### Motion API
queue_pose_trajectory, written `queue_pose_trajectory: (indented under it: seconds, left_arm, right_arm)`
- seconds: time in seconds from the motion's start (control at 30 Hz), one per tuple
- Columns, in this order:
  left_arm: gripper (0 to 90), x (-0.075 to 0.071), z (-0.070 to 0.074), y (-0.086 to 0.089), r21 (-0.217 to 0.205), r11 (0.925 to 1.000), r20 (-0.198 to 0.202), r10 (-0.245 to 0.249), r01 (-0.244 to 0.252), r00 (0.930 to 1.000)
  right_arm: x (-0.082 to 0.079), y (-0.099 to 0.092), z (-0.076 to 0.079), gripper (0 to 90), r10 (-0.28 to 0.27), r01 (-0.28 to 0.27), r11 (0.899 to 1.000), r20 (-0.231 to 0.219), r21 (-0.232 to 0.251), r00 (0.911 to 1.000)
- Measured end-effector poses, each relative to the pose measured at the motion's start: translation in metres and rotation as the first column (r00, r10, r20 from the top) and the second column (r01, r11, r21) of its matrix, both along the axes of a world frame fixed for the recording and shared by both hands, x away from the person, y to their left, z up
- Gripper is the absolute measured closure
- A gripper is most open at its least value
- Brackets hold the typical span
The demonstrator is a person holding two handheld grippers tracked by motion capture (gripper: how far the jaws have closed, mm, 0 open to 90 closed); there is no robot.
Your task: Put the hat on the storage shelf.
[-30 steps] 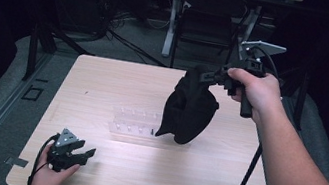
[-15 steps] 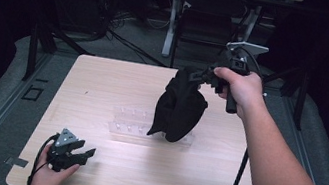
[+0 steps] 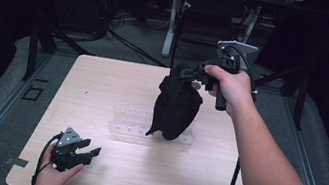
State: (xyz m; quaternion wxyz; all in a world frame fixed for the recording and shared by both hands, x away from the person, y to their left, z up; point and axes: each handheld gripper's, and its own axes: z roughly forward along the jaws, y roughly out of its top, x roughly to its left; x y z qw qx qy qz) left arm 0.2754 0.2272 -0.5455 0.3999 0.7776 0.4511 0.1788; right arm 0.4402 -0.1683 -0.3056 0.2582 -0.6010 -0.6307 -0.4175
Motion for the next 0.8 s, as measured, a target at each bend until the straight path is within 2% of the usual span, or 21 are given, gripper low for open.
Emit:
queue_pose_trajectory:
  seconds: [0.17, 0.3, 0.4, 0.47, 0.53, 0.63, 0.8]
  left_arm:
    - [50.1, 0.003, 0.012, -0.012, 0.003, 0.9991, 0.009, -0.042, 0.042, 0.9991]
    - [52.0, 0.007, 0.019, -0.026, 0.024, 0.9973, 0.037, -0.071, 0.07, 0.9968]
    - [54.0, 0.013, 0.029, -0.043, 0.032, 0.9939, 0.059, -0.107, 0.105, 0.9925]
    - [55.3, 0.014, 0.033, -0.047, 0.037, 0.9923, 0.06, -0.121, 0.119, 0.9909]
    - [56.3, 0.017, 0.042, -0.058, 0.039, 0.989, 0.076, -0.145, 0.143, 0.9865]
    - [56.4, 0.019, 0.048, -0.065, 0.041, 0.9875, 0.096, -0.156, 0.152, 0.9832]
    - [57.2, 0.022, 0.057, -0.078, 0.037, 0.9845, 0.106, -0.175, 0.172, 0.9789]
  right_arm:
    - [0.003, 0.003, -0.007, 86.3, 0.002, -0.002, 0.998, -0.001, 0.059, 1.0]
    - [0.003, 0.007, -0.009, 86.3, 0.001, -0.002, 0.997, 0.004, 0.076, 1.0]
    - [0.003, 0.01, -0.008, 86.1, 0.001, -0.002, 0.997, 0.01, 0.078, 0.9999]
    - [0.003, 0.011, -0.009, 86.1, 0.003, -0.004, 0.997, 0.01, 0.081, 0.9999]
    - [0.004, 0.015, -0.009, 86.1, 0.005, -0.006, 0.996, 0.013, 0.087, 0.9999]
    - [0.004, 0.018, -0.009, 86.0, 0.012, -0.013, 0.996, 0.014, 0.09, 0.9998]
    - [0.005, 0.023, -0.01, 85.8, 0.017, -0.019, 0.995, 0.02, 0.098, 0.9997]
